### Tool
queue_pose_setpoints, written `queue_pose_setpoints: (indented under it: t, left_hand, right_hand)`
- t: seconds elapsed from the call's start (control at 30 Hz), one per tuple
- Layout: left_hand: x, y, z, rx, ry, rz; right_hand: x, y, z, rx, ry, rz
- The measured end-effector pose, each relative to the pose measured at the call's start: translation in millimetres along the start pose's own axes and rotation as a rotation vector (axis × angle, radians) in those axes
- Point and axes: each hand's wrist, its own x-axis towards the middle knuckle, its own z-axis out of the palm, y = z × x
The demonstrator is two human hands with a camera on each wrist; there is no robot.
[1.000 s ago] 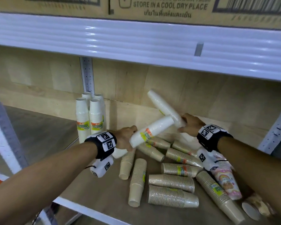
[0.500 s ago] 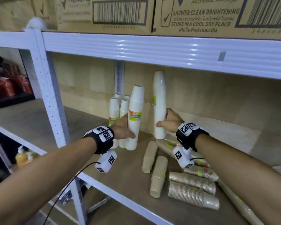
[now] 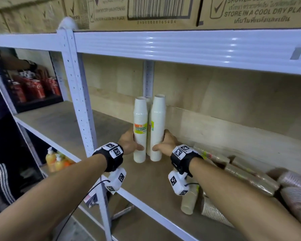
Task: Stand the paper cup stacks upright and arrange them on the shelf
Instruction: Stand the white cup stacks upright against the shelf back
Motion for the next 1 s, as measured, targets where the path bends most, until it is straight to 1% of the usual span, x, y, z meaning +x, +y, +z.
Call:
queue_pose_setpoints:
  t: [0.13,0.27,0.4,0.53,0.67,0.8,0.9,1.0]
  left_hand:
    - [4,-18,8,-0.019,-0.008,-0.015]
    - [11,-28,15,0.003,-0.019,-0.022]
    - [16,-30,18,0.009,-0.044,-0.051]
    - [21,-28,19,0.027,-0.061,-0.032]
    - [27,-12,4,0.02,-0.093,0.004]
    - [35,17,-26,0.03,-0.054,0.059]
    - [37,47,-51,0.014,-0.013,0.098]
    - [37,70,-65,-0.051,0.01,0.139]
  right_hand:
    - [9,9,20,0.074,-0.007,0.028]
    - [18,16,36,0.1,-0.04,0.044]
    - [24,24,44,0.114,-0.06,0.041]
    - [23,30,41,0.118,-0.086,0.028]
    - [25,22,26,0.119,-0.139,-0.023]
    - [29,-4,-6,0.015,-0.172,-0.098]
    - [34,-24,-26,-0.031,-0.161,-0.165]
    - [34,-46,-41,0.003,-0.105,-0.209]
